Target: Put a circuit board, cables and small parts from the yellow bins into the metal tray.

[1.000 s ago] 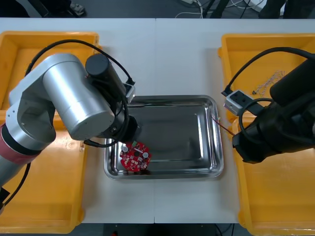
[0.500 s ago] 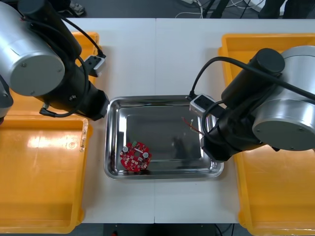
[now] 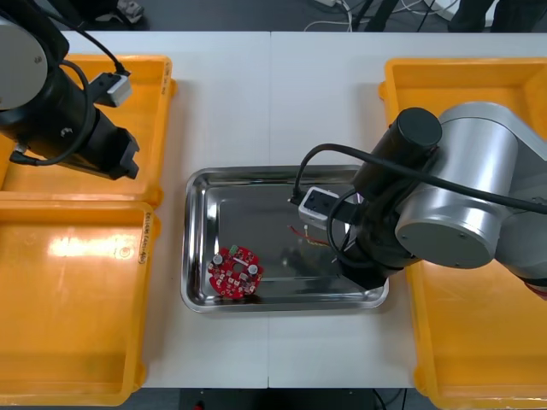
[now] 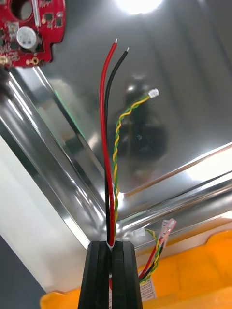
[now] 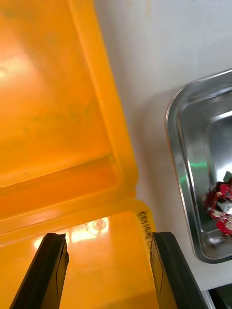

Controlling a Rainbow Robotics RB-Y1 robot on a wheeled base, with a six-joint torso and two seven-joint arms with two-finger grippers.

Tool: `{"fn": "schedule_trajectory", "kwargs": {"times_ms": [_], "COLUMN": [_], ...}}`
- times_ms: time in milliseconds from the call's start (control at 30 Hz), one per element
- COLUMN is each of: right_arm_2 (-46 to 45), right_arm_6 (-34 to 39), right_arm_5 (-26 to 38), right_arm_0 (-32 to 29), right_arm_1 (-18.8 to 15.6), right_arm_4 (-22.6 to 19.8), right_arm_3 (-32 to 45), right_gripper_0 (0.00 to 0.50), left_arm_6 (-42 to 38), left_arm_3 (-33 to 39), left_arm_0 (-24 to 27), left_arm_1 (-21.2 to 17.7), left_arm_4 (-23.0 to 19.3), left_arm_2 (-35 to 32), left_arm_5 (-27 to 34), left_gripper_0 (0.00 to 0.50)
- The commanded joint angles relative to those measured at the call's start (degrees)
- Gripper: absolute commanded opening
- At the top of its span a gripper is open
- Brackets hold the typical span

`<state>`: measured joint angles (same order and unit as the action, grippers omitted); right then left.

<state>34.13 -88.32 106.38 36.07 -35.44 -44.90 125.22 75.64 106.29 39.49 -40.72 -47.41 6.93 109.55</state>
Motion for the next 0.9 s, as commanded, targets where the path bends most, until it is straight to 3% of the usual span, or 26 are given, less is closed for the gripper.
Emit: {"fn": "schedule_trajectory", "kwargs": {"times_ms": [33,300,600,900], "right_arm_2": [1.81,8.76,9.9,12.54], "right_arm_6": [-7.57,-18.12,-22.07,-22.25], "right_arm_5": [-0.56,-3.11,-6.8,-11.72], "right_arm_0": [1.89,1.89,0.84,0.75], "right_arm_1": [1.69,1.69,3.45,3.8], "right_arm_4": [1.66,9.57,10.1,11.77], "right_arm_3": [-1.21,-2.96,-8.77,-11.93], "right_gripper_0": [0.0,0.0,0.0,0.0], "left_arm_6": [12.6,21.21,28.95,36.59], "left_arm_3": [-3.1,-10.4,-19.01,-29.03], "left_arm_0": [2.61,5.07,7.97,11.13], "left_arm_1": [-2.26,-3.14,-3.76,-4.28], "left_arm_4": [1.88,4.78,6.89,9.96], "left_arm_2": [-4.46,-6.84,-9.65,-11.32], "left_arm_5": [0.45,0.45,0.14,-5.93], "left_gripper_0": [0.5,0.5,0.5,0.5]}}
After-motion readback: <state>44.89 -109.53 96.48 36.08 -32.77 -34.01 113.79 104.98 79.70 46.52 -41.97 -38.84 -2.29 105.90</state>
